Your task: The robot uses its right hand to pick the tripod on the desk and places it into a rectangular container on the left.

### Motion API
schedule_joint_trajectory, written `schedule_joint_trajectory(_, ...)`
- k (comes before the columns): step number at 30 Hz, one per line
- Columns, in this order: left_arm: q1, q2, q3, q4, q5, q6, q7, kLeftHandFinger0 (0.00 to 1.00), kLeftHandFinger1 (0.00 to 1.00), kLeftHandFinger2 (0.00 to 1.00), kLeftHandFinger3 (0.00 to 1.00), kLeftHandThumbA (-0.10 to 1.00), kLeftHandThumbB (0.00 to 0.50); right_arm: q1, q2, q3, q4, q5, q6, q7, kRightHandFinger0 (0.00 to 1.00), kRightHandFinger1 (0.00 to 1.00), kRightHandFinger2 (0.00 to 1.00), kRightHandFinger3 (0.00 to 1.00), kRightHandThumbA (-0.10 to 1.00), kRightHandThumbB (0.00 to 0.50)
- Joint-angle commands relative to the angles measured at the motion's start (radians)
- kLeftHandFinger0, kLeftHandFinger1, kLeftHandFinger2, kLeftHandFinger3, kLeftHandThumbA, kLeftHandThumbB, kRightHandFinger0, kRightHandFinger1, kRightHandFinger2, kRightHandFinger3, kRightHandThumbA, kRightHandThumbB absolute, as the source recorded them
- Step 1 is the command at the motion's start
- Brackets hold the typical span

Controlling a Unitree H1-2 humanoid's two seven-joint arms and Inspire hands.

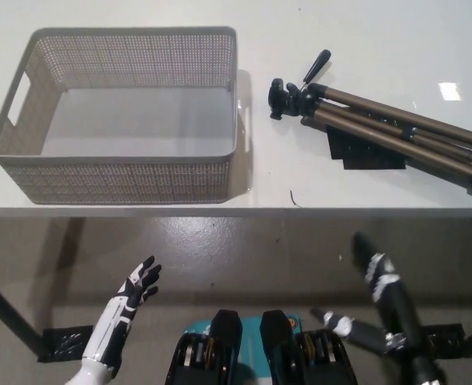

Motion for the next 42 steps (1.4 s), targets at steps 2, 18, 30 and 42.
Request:
schedule_joint_trajectory(2, -0.013, 0.030, -0.010, -0.019, -0.056, -0.033, -0.068, 1.00, 1.00, 1.00, 1.00, 1.00, 0.434, -0.142, -0.134, -0.097, -0.351, -0.238, 0.160, -0.012, 1.00, 1.00, 1.00, 1.00, 1.00, 0.316)
schedule_joint_trajectory(18, -0.017, 0.036, -0.002, -0.034, -0.062, -0.004, -0.086, 1.00, 1.00, 1.00, 1.00, 1.00, 0.444, -0.984, -0.540, 0.132, 0.064, -0.460, 0.612, 0.336, 1.00, 1.00, 1.00, 1.00, 1.00, 0.453)
schedule_joint_trajectory(30, -0.006, 0.034, 0.003, -0.030, -0.043, -0.004, -0.076, 1.00, 1.00, 1.00, 1.00, 1.00, 0.425, -1.278, -0.434, 0.344, 0.649, -0.465, 0.611, 0.364, 1.00, 1.00, 1.00, 1.00, 1.00, 0.424)
schedule_joint_trajectory(42, 0.001, 0.037, 0.004, -0.023, -0.043, -0.004, -0.081, 1.00, 1.00, 1.00, 1.00, 1.00, 0.423, -1.363, -0.309, 0.342, 0.926, -0.338, 0.593, 0.440, 1.00, 1.00, 1.00, 1.00, 1.00, 0.403)
